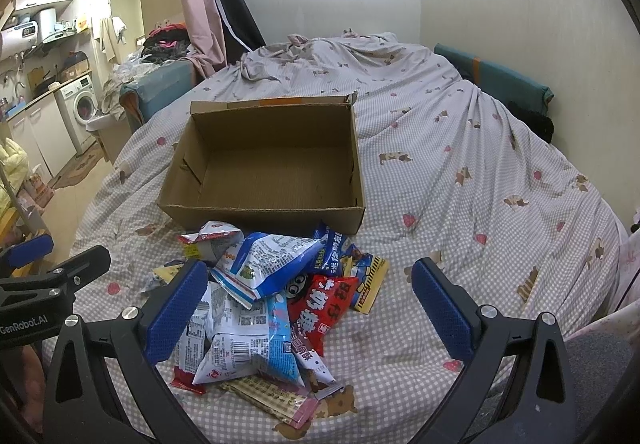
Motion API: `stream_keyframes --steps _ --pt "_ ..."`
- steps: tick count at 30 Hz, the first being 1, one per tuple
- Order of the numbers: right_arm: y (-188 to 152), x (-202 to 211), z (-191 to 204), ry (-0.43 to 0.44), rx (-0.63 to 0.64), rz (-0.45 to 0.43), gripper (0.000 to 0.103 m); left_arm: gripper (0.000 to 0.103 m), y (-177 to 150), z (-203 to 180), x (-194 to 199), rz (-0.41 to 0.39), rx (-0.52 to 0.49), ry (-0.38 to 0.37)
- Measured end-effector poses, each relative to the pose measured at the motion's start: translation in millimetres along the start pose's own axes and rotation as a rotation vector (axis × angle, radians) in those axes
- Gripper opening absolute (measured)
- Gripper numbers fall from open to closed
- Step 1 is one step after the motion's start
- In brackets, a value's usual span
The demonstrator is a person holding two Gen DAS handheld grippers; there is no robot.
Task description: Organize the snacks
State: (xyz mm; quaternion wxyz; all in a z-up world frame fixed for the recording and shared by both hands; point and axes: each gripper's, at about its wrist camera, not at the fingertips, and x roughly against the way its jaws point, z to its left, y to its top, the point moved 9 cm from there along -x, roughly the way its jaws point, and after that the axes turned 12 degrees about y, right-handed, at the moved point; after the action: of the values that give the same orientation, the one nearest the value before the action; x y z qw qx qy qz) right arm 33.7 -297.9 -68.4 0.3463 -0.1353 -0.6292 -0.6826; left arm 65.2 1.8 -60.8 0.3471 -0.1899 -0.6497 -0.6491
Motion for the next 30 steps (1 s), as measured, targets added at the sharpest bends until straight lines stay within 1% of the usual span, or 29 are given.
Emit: stream_keyframes --steps 16,20,23,25,30 --pt "-4 -3 4 0.002 0.002 0.016 0.103 0.103 0 1 0 0.002 -0.003 0.003" --pt "-4 -4 5 0.004 0.002 0.020 0.103 0.103 -3 2 -2 0.019 -0.006 -0.001" --pt "-4 -5 1 0.011 -0.023 0.037 0.103 0.103 -5 3 -7 0.052 -0.010 -0.006" --pt "-2 -6 -6 0.043 -0.067 0.063 0.103 0.103 -5 4 -13 0.085 -0.007 -0.006" --pt "-3 -19 -21 0.117 -0.152 0.181 0.103 0.103 -8 14 -42 0.234 -0.025 0.040"
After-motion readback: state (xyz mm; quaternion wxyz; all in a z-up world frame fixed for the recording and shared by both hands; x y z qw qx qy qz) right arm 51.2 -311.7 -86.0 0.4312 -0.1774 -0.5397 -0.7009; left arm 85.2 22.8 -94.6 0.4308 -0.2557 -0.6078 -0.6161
